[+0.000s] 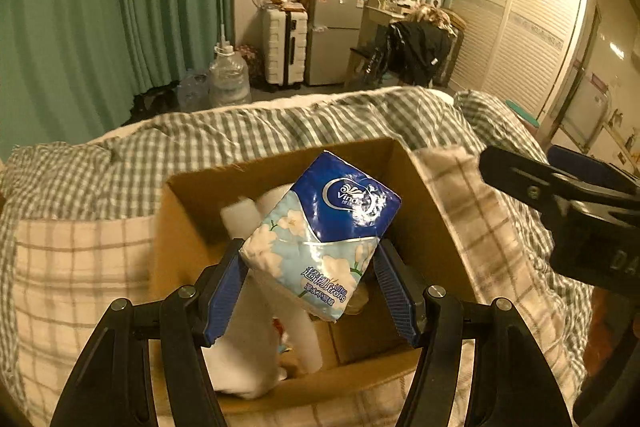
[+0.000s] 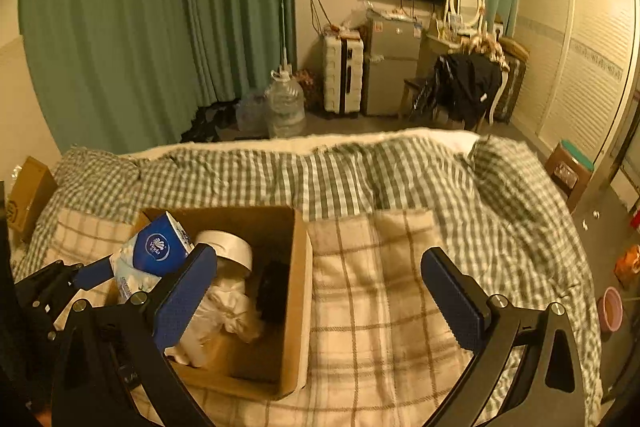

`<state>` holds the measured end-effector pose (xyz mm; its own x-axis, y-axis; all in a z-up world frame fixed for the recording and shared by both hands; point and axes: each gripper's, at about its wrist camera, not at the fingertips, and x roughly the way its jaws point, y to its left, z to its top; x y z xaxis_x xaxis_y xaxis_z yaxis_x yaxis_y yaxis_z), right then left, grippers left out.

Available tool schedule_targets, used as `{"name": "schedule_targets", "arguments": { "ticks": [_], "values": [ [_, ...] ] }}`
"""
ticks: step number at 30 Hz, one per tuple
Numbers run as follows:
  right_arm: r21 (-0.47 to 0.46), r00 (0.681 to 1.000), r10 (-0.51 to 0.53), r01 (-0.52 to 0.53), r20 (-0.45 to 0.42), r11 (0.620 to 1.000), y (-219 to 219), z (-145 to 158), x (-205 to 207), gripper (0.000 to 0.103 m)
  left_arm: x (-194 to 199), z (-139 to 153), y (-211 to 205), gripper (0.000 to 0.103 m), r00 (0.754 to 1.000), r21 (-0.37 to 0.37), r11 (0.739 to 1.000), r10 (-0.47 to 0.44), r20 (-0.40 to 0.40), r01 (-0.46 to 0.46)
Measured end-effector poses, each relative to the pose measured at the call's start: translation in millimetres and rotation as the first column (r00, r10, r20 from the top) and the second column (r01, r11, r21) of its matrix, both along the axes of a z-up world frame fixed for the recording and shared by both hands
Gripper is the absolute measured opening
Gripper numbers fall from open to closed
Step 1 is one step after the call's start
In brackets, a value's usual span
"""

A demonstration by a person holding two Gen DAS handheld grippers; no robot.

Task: Organize objects
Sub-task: 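Lift the tissue pack into the box and open the left tool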

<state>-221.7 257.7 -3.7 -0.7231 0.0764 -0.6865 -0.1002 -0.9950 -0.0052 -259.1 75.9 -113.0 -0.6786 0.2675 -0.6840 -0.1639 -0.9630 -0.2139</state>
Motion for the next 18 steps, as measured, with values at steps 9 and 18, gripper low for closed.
{"name": "schedule_targets", "arguments": {
  "ticks": [9, 18],
  "values": [
    [-0.012, 0.999, -0.053, 0.053, 0.011, 0.999, 14.1, -27.8, -3.8, 0.102, -4.0, -16.3, 7.4, 0.087, 1.000, 0.039, 0.999, -0.015, 0.004, 0.015],
    [-0.032, 0.997, -0.071, 0.070, -0.040, 0.997, 18.1, 8.7, 27.1, 0.102, 31.4, 40.5, -12.2, 0.098, 0.994, -0.045, 0.997, 0.063, -0.090, -0.067]
  ]
}}
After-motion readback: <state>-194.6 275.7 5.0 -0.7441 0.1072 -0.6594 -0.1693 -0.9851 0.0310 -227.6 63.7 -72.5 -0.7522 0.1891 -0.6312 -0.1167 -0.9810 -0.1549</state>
